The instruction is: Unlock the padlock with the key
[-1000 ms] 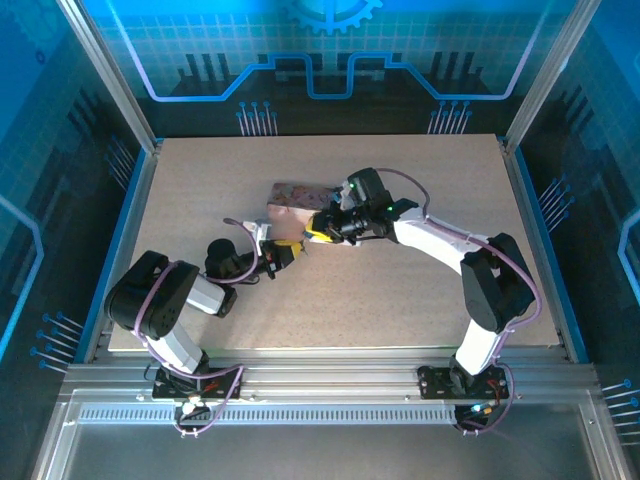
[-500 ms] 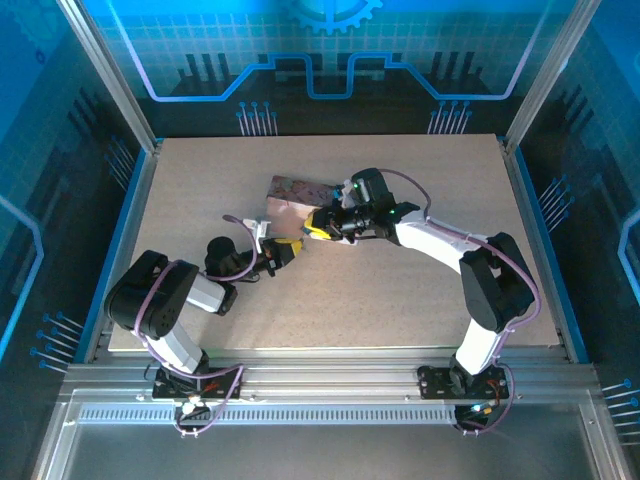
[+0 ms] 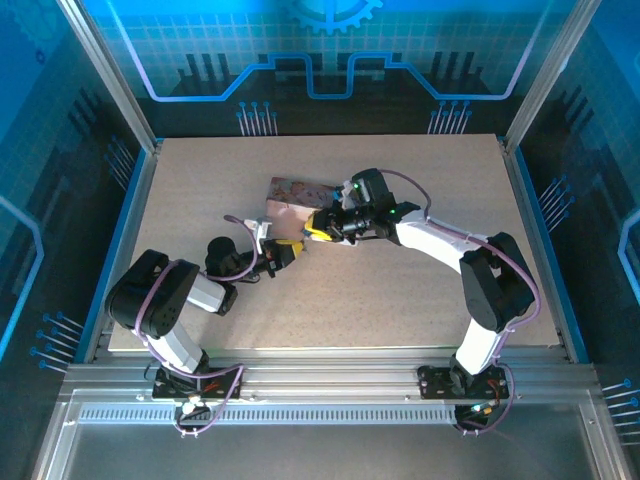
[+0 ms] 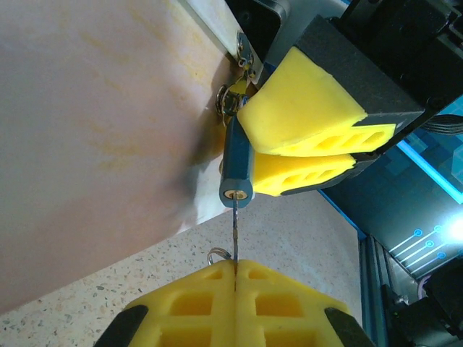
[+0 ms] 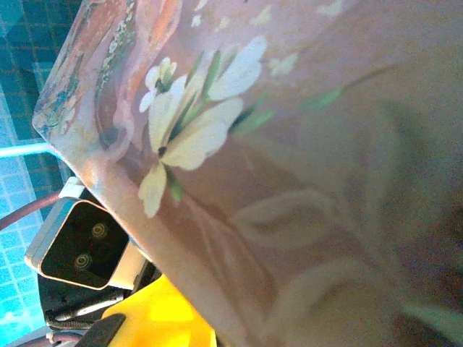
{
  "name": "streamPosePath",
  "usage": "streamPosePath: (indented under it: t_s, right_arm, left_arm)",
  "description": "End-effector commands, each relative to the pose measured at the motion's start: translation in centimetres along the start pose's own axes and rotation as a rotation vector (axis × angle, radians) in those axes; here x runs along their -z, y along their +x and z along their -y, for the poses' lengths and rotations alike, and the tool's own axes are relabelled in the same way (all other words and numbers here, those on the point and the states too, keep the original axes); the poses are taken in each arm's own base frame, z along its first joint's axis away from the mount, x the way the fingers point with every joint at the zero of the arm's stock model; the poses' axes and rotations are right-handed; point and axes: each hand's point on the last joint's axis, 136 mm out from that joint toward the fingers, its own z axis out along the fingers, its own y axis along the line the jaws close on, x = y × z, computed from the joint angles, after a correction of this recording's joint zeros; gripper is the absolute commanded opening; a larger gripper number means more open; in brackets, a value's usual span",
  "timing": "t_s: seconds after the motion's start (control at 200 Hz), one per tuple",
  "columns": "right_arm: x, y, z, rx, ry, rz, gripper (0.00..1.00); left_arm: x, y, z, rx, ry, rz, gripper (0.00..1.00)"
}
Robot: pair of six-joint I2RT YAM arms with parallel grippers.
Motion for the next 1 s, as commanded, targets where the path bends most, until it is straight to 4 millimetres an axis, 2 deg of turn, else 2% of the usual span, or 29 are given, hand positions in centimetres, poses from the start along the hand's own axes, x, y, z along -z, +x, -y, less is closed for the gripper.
streamPosePath:
  t_s: [0.0, 0.38, 0.755, 0.99]
  right_arm:
    - [1.5, 0.5, -2.8, 0.072, -0.086, -0.028, 0.01]
    - [1.9, 1.3, -1.9, 0.121, -0.014, -0.076, 0.01]
    - [0.7, 1.6, -2.0, 0.132, -0.005, -0.080, 0.01]
    - [1.0, 2.0, -1.7, 0.148, 0.019, -0.082, 0.00]
  left_arm:
    - [0.0, -1.2, 1.0, -0.070, 0.047, 0.023, 0.00]
    - [-0.1, -1.7, 0.4, -0.045, 0.032, 0.034, 0.00]
    - [-1.1, -2.0, 0.7, -0.018, 0.036, 0.042, 0.00]
    - [-1.2, -1.8, -0.3, -0.008, -0.008, 0.055, 0.00]
